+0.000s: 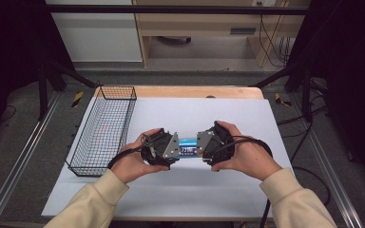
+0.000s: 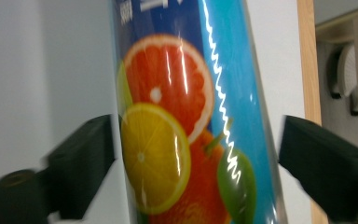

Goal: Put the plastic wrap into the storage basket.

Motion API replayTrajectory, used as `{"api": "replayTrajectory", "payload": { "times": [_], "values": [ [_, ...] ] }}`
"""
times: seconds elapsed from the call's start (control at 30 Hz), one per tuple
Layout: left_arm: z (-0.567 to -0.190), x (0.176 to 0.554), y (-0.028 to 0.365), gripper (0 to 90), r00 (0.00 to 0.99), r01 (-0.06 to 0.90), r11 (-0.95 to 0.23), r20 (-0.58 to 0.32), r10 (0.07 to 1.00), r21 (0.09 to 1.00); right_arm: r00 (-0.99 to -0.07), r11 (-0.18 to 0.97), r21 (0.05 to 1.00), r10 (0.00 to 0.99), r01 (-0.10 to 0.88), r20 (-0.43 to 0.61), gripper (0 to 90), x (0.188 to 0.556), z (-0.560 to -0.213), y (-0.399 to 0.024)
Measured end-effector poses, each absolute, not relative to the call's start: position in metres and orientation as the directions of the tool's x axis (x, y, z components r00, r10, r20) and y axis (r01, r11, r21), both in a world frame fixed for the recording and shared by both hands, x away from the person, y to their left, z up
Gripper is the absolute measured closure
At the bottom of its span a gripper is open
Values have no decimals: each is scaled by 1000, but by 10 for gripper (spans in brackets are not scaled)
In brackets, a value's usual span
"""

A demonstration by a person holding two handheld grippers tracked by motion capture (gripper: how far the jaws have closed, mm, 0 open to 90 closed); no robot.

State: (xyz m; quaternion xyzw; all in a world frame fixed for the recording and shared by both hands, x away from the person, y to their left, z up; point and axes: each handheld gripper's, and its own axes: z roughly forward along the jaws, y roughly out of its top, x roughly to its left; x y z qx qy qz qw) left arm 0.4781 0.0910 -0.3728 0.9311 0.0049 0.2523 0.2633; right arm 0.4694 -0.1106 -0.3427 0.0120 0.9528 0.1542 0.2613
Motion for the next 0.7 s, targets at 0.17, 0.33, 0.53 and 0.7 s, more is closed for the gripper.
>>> {"api": "replayTrajectory", "payload": {
  "times": [0.17,0.33,0.53,0.7],
  "values": [
    [-373,480,97,292,868,-112,-863,471,157,493,-850,958,286,121,-35,-512,72,467,-347,-119],
    [-374,480,102,292,862,-106,-880,484,151,463,-825,954,300,154,-19,-544,65,468,-344,-141],
    [-372,481,109,294,856,-96,-887,492,157,451,-807,938,347,223,24,-547,62,464,-342,-173],
    [-365,486,118,295,844,-61,-881,495,205,468,-770,888,440,375,136,-517,62,467,-355,-201]
  ]
}}
